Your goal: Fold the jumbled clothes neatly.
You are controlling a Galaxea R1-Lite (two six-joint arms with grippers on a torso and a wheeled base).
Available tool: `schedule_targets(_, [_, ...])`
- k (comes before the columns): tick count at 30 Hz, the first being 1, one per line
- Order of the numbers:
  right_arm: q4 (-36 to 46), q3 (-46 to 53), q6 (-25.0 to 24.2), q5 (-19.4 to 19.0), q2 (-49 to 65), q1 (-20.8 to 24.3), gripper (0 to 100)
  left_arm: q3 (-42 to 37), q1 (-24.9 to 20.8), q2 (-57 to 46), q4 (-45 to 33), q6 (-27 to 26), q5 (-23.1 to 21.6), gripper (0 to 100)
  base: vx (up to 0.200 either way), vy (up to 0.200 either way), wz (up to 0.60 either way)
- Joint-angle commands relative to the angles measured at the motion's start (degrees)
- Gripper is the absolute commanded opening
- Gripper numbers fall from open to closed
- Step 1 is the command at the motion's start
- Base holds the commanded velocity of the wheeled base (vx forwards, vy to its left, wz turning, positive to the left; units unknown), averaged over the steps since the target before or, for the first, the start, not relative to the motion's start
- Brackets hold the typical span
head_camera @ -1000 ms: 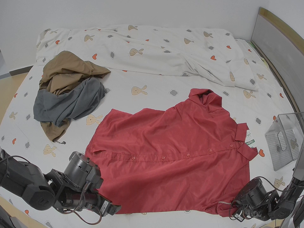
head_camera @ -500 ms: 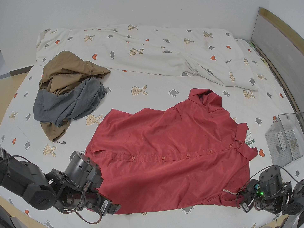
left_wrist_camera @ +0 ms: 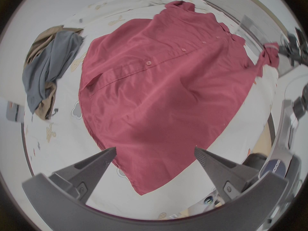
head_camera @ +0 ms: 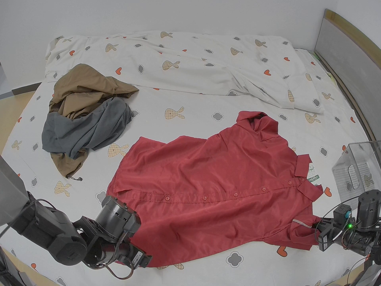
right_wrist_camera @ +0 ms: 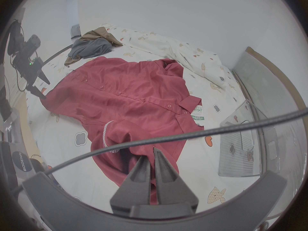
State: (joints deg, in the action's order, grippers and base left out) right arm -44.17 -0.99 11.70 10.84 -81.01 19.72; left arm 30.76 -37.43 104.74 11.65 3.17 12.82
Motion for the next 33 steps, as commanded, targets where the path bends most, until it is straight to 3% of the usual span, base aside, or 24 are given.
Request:
schedule_targets(1, [-0.1, -0.2, -0.1, -0.2, 1.7, -0.3, 0, -1.3, -1.1, 2.4, 1.6, -2.9, 0.2, 100, 0.0, 0.0, 0.0])
schedule_targets(16, [-0.1, -4.5, -0.3, -0.6, 0.7, -0.2, 0, -11.9, -2.4, 2.0, 14.4, -23.9, 0.3, 100, 0.0, 0.0, 0.0])
schedule_targets(33, [-0.1, -6.4, -0.4, -0.8, -0.4, -0.3, 0, -13.8, -2.6, 7.1, 17.2, -26.6, 0.4, 100, 0.0, 0.0, 0.0])
